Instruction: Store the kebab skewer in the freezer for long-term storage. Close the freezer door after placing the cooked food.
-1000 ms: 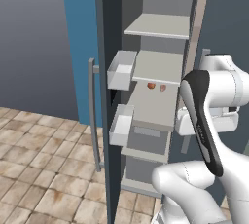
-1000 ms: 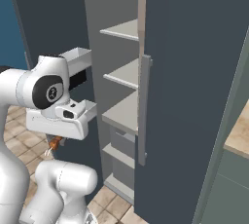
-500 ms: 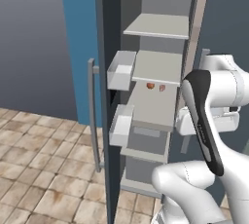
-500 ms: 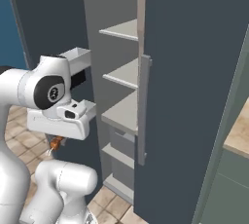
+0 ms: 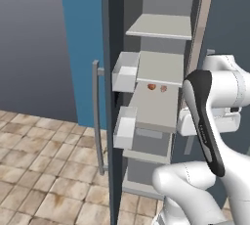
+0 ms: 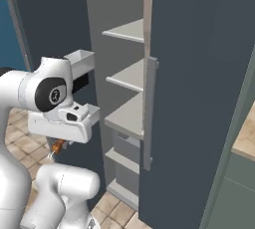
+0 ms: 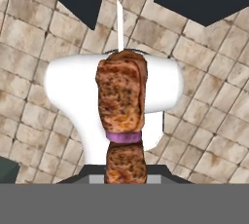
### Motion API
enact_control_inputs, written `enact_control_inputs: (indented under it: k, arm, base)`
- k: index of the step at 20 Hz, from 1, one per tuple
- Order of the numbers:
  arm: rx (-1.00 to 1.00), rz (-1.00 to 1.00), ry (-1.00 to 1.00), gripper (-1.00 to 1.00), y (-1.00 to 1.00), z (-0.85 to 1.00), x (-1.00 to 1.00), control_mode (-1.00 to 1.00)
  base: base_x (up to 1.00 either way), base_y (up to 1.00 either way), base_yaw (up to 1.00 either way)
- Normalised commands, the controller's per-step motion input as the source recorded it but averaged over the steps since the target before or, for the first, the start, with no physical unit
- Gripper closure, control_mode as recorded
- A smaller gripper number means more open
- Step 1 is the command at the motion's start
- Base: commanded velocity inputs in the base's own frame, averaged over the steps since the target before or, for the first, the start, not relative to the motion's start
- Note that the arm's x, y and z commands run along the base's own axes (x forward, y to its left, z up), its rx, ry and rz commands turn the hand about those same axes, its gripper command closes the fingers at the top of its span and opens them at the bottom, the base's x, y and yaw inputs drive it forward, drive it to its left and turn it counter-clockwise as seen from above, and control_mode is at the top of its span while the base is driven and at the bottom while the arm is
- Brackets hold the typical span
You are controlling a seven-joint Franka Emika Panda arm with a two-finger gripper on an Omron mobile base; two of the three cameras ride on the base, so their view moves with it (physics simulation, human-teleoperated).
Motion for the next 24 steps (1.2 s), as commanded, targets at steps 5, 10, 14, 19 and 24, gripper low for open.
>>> enact_control_inputs:
  k: [5,10,14,19,24]
  arm:
    - [0.00,0.00,0.00,1.00,0.00,0.00,0.00,1.00]
    - [0.00,0.00,0.00,1.00,0.00,0.00,0.00,1.00]
    - [0.00,0.00,0.00,1.00,0.00,0.00,0.00,1.00]
    - [0.00,0.00,0.00,1.00,0.00,0.00,0.00,1.00]
    - [0.00,0.00,0.00,1.00,0.00,0.00,0.00,1.00]
  base:
    - [0.38,0.08,0.00]
    - [0.52,0.00,-0.02]
    - [0.59,0.00,-0.04]
    - [0.46,0.00,-0.02]
    - [0.46,0.04,-0.02]
